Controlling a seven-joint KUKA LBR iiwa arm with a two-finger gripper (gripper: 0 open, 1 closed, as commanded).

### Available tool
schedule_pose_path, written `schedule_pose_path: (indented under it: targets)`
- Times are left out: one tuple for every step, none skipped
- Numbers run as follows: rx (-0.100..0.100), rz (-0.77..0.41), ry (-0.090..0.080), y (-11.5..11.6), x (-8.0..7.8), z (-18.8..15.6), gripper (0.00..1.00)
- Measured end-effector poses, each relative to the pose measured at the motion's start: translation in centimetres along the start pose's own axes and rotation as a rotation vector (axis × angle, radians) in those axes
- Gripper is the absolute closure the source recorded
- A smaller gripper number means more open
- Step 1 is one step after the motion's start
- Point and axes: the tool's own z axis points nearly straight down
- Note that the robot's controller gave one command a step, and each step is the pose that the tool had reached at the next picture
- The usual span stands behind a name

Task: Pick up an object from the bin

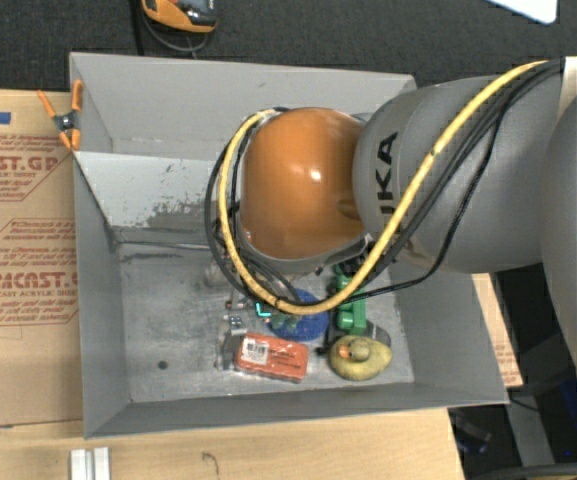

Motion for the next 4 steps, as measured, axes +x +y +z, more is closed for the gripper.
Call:
schedule_pose_path:
  targets:
    - [-0.002, 0.002, -0.008, -0.1, -0.2, -0.4, 0.00]
    - [-0.002, -0.051, -0.013, -3.2, -0.7, 5.8, 0.00]
    - [0.001, -0.171, 0.004, -8.4, -0.5, 6.6, 0.00]
    - [0.000, -0.231, -0.010, -11.7, -1.3, 6.8, 0.00]
